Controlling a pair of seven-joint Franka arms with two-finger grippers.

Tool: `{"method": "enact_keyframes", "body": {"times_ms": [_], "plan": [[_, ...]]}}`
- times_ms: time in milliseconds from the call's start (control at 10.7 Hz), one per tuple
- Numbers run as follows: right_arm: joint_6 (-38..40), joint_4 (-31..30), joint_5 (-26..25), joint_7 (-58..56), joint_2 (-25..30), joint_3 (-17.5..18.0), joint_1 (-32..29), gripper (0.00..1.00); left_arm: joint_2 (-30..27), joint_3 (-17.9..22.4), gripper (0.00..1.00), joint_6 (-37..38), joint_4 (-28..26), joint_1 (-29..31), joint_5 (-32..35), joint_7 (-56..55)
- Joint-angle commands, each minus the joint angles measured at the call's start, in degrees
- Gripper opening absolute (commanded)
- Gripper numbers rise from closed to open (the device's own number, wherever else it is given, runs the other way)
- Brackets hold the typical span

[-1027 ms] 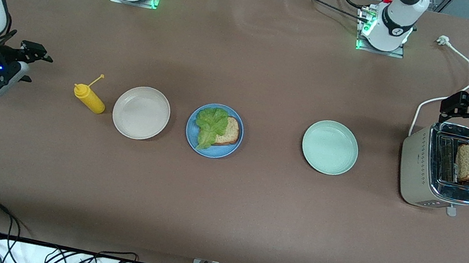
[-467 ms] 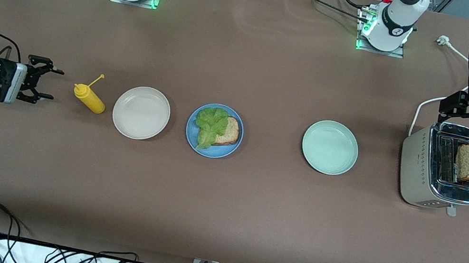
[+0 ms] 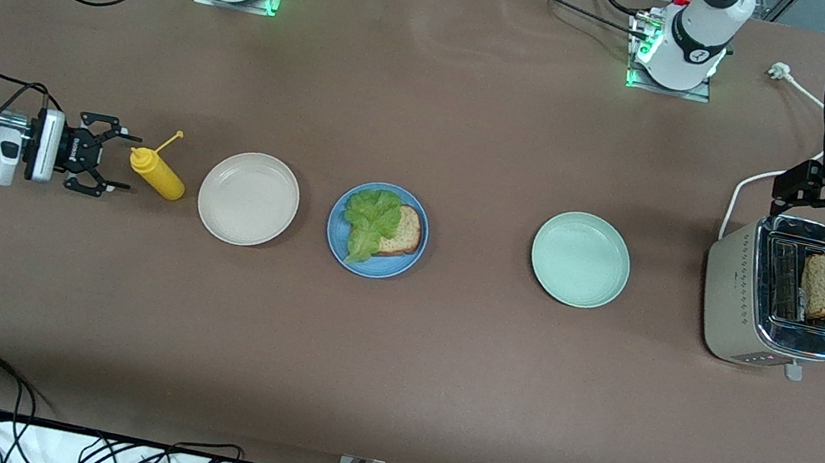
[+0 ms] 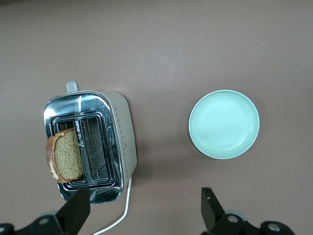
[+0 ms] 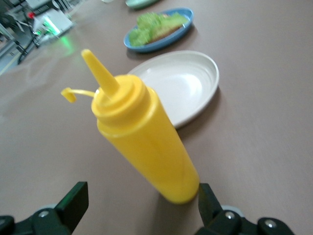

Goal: Make sandwich in blue plate with both arms
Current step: 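Grasp the yellow bottle and lift it with the right gripper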

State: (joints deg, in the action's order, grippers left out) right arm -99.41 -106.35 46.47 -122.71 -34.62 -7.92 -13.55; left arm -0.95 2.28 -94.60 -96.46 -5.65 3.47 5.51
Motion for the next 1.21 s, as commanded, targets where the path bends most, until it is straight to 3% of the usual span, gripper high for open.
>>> {"method": "enact_keyframes", "body": {"times_ms": [0,467,560,747,934,1120], "plan": [[4.56,0.27,3.54,-6.49,-2.03,0.62,-0.78,1.0,0.07,0.18,1.0,-0.15,0.65,-0.41,1.01,0.3],[5.01,0.36,7.06,-12.12,-2.38,2.73,-0.6,1.0,0.07,0.27,1.0,-0.15,0.65,-0.41,1.01,0.38],[5.01,0.44,7.41,-11.94,-2.47,3.08,-0.6,0.86,0.07,0.18,1.0,-0.15,0.65,-0.41,1.01,0.38],[4.67,0.44,7.58,-9.85,-2.73,3.08,-0.52,0.28,0.07,0.18,1.0,-0.15,0.65,-0.41,1.01,0.38],[4.84,1.05,6.8,-4.94,-2.47,3.08,-0.43,0.04,0.07,0.18,1.0,-0.15,0.65,-0.41,1.01,0.38],[5.01,3.77,2.78,2.51,-1.77,3.26,0.01,0.01,0.07,0.18,1.0,-0.15,0.65,-0.41,0.93,0.38]]}}
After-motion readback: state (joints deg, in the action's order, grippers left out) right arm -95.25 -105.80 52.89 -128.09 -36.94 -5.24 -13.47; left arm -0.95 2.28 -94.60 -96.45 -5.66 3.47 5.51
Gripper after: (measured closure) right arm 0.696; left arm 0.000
